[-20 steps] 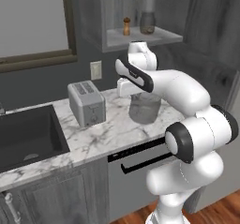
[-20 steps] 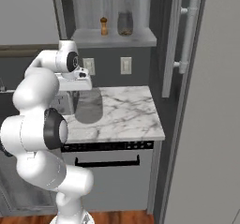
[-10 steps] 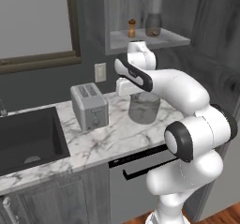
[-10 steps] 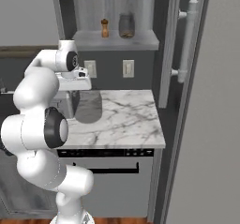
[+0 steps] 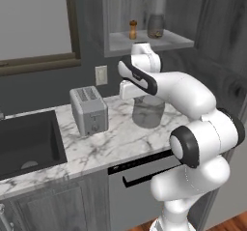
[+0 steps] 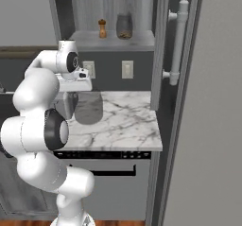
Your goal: Pick the jar and jar from the dining table and place them in the open cabinet. Close the cabinet after placing the objects.
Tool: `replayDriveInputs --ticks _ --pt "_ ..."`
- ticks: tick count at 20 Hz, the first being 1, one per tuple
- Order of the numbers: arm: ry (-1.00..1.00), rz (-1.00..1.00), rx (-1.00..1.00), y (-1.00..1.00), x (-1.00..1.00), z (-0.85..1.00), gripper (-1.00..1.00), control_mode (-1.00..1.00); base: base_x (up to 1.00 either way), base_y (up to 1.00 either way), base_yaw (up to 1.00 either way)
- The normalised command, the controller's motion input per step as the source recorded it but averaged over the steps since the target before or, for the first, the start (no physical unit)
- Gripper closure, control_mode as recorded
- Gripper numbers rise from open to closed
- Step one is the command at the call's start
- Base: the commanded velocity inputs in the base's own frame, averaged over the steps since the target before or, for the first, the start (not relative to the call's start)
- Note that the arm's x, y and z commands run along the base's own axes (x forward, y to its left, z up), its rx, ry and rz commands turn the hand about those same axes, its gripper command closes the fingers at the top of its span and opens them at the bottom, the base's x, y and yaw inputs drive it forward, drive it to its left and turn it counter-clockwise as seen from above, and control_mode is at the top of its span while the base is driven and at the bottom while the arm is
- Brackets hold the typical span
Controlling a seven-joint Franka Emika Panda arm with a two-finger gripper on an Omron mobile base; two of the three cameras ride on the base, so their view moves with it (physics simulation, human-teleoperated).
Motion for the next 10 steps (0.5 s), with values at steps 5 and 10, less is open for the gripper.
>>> replayDriveInputs --ticks 5,10 --pt "0.00 0.00 0.00 0.00 0.00 0.00 1.00 1.00 0.09 0.00 0.00" --pt "0.00 0.00 0.00 0.00 0.00 0.00 1.00 1.00 0.22 0.00 0.00"
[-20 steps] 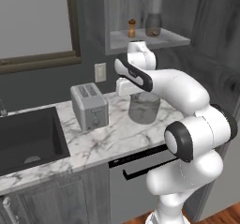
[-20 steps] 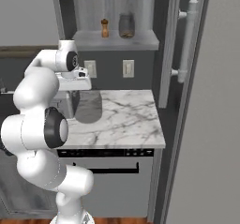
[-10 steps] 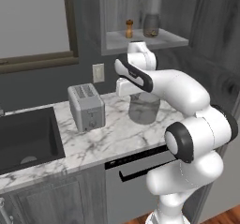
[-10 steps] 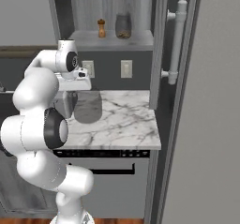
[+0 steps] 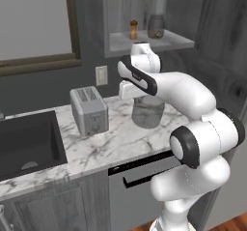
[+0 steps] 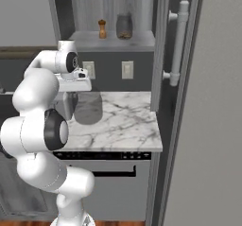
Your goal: Pick the jar and jar from the dining table and place them in the open cabinet. Close the cabinet after placing the objects.
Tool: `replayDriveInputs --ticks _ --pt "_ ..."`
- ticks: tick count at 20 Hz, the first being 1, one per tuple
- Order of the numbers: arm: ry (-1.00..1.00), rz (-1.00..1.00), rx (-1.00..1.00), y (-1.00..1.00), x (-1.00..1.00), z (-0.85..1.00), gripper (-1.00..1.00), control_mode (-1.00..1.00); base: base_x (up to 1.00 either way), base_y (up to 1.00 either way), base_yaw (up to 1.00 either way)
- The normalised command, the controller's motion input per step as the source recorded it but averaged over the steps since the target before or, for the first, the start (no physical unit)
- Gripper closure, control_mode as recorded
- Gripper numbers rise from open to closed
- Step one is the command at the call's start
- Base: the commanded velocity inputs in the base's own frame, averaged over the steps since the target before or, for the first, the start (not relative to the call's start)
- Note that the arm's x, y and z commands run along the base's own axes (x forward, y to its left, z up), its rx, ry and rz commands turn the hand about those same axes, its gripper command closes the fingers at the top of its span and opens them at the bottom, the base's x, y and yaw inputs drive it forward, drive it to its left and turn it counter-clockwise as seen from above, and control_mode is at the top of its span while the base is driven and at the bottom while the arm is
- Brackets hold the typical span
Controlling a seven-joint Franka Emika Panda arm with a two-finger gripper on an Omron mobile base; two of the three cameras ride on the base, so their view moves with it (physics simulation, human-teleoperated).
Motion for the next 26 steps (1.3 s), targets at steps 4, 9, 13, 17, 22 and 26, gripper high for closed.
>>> replayDriveInputs --ticks 4,9,13,17,22,26 --pt "0.00 0.00 0.00 0.00 0.00 0.00 1.00 1.00 0.32 0.00 0.00" --pt "0.00 0.00 0.00 0.00 0.00 0.00 1.00 1.00 0.04 0.00 0.00" --pt "0.00 0.00 0.00 0.00 0.00 0.00 1.00 1.00 0.00 0.00 0.00" --pt "0.00 0.00 0.00 0.00 0.02 0.03 1.00 -1.00 0.00 0.00 0.00" --pt "0.01 0.03 0.00 0.00 0.19 0.29 1.00 -1.00 0.00 0.00 0.00" --pt "0.00 0.06 -0.03 0.00 0.22 0.45 1.00 -1.00 0.00 0.00 0.00"
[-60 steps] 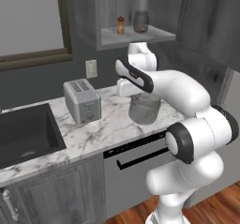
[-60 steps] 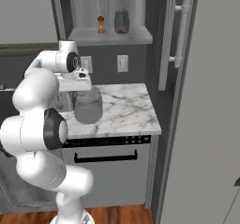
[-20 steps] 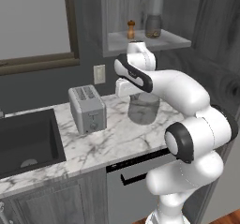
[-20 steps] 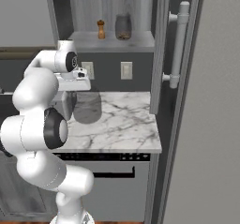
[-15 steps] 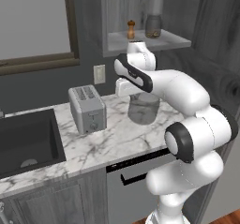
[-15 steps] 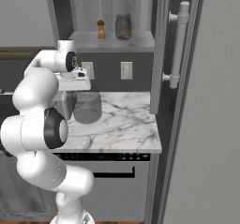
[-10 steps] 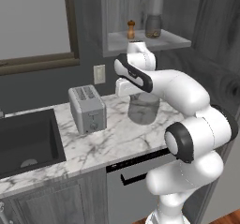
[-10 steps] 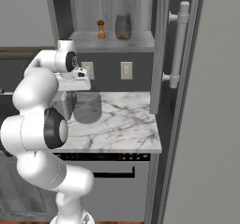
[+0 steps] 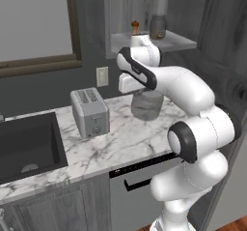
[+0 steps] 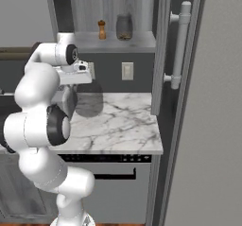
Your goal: Pick the jar and jar from the dining table and place them in the open cabinet. Close the cabinet after placing the objects.
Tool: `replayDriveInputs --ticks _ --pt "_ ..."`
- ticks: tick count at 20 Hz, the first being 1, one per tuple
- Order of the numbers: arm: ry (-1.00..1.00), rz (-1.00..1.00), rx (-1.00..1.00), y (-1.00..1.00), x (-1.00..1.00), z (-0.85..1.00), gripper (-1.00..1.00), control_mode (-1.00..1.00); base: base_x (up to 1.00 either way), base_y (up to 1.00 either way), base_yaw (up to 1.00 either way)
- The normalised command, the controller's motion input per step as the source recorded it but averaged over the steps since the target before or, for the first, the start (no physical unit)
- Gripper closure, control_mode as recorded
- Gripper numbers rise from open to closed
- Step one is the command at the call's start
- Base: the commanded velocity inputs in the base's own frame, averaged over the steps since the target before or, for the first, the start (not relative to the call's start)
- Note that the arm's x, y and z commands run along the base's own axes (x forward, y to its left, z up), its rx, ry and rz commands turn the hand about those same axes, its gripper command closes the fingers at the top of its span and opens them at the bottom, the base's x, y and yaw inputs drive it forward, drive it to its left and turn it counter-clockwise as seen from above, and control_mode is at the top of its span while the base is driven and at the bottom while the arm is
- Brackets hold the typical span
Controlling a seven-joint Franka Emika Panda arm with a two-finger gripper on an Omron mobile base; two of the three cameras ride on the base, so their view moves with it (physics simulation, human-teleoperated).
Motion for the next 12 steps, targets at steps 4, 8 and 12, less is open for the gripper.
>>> replayDriveInputs --ticks 4,8,12 --pt "0.01 0.08 -0.05 0.00 0.23 0.49 1.00 -1.00 0.00 0.00 0.00" --pt "0.01 0.09 -0.06 0.00 0.18 0.47 1.00 -1.00 0.00 0.00 0.00" --pt "0.00 0.10 -0.08 0.00 0.10 0.41 1.00 -1.00 0.00 0.00 0.00"
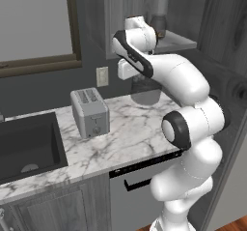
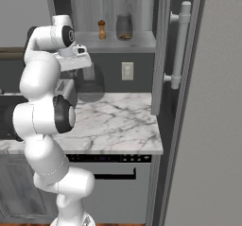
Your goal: Pick the jar and jar from the dining table and place them in the open cabinet. Close the cabinet after placing the objects.
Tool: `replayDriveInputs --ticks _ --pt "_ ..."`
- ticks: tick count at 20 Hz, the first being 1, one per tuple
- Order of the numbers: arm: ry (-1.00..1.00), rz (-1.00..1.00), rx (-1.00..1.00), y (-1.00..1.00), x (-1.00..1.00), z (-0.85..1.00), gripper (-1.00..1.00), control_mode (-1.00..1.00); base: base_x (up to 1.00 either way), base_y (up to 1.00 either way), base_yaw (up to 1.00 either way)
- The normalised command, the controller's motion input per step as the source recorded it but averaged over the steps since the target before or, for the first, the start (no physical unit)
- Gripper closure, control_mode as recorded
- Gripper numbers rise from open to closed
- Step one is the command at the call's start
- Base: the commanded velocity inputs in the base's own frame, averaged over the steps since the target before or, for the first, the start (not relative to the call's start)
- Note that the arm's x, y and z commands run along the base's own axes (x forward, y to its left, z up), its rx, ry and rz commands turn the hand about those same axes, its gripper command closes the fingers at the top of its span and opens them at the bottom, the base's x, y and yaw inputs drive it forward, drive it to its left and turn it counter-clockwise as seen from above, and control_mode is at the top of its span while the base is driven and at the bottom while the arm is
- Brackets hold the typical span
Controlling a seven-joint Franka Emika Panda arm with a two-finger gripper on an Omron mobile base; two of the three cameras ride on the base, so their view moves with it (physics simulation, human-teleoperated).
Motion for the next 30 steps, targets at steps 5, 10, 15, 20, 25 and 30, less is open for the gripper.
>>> replayDriveInputs --ticks 5,10,15,20,25,30 --pt "0.01 0.15 -0.09 0.00 0.06 0.23 1.00 -1.00 0.00 0.00 0.00" --pt "-0.04 0.23 -0.05 -0.14 -0.05 0.08 1.00 -1.00 0.00 0.00 0.00" --pt "-0.14 0.31 -0.02 -0.15 -0.28 0.00 1.00 -1.00 0.00 0.00 0.00" --pt "-0.12 0.33 -0.01 -0.10 -0.14 0.08 1.00 -1.00 0.00 0.00 0.00" --pt "-0.07 0.33 -0.01 -0.13 -0.09 0.17 1.00 -1.00 0.00 0.00 0.00" --pt "-0.04 0.27 -0.07 -0.16 -0.18 0.36 1.00 -1.00 0.00 0.00 0.00"
